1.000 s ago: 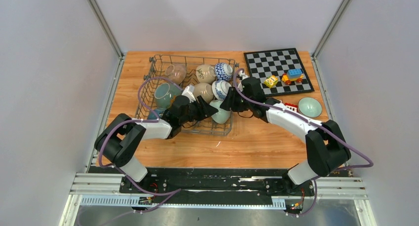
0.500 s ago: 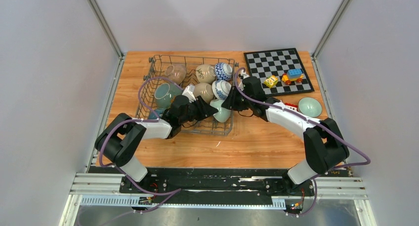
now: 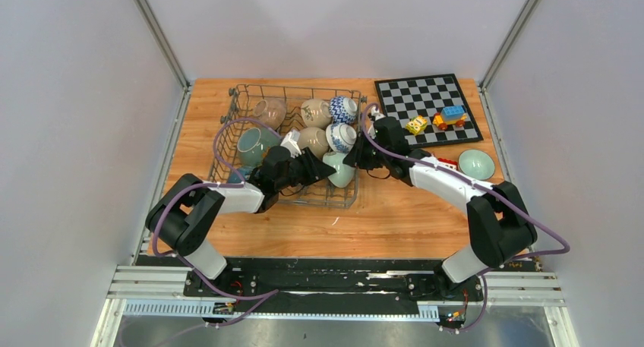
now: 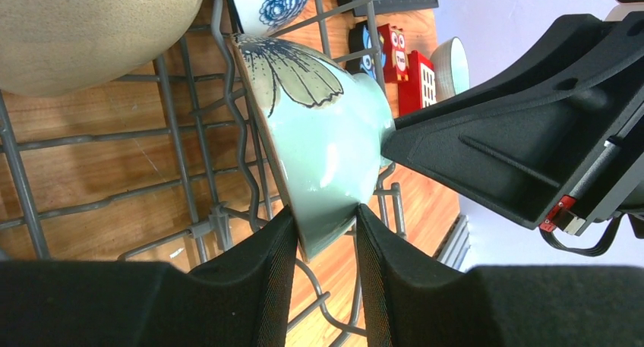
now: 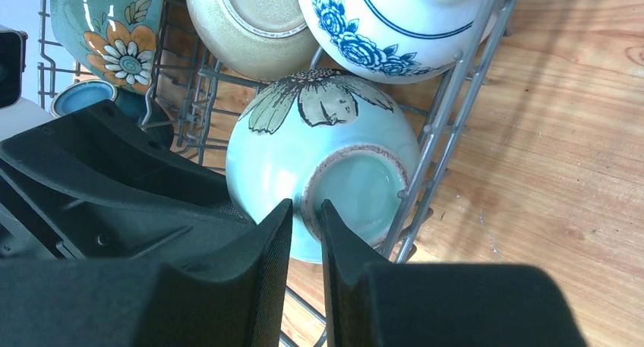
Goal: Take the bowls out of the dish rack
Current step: Pick up the bowl from the dish rack.
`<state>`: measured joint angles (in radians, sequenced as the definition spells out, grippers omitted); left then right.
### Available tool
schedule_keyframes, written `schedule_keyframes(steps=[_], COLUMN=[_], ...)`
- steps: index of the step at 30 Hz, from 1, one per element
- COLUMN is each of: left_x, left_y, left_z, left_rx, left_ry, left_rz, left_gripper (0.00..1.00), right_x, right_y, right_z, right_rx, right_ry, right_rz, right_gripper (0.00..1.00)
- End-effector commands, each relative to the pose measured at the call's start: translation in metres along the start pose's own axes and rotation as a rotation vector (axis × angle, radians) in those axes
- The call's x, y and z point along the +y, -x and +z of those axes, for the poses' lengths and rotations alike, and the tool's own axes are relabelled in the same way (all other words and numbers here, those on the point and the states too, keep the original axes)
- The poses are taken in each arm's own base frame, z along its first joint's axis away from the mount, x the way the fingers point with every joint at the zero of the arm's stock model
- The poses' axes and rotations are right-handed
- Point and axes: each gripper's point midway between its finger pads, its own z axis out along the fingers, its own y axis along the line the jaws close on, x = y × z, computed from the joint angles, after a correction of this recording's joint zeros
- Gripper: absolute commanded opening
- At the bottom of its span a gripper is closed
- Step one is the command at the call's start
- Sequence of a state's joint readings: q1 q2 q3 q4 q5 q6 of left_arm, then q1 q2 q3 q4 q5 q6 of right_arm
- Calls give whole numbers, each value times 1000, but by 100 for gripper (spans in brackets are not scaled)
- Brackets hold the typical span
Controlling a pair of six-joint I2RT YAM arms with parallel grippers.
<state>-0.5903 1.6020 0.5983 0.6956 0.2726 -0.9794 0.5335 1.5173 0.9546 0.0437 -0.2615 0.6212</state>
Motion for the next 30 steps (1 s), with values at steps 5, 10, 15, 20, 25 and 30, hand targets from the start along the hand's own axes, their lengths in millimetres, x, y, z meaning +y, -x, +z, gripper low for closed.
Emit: schedule_keyframes(steps=[5, 10, 15, 20, 25, 30], left_x=[-48, -52, -55, -60, -68, -74], left_y=[13, 15, 16, 16, 17, 17], left_z=[-5, -8, -9, -10, -12, -14], left_rx=[-31, -36, -36, -36, -38, -35], left_ry=[-171, -179, -188, -205, -226, -243], left_rz=[39, 45, 48, 50, 61, 67], left_gripper=[34, 33, 33, 30, 26, 23], right_x=[18, 20, 19, 21, 22, 19], right_y=[-3, -3, -6, -6, -5, -7], right_z=[-11, -15, -16, -17, -19, -19], right_rx=[22, 16, 22, 18, 15, 18], right_ry=[72, 80, 83, 89, 89, 82], right_rz=[9, 8, 8, 10, 8, 14], right_gripper=[19, 17, 16, 16, 17, 17])
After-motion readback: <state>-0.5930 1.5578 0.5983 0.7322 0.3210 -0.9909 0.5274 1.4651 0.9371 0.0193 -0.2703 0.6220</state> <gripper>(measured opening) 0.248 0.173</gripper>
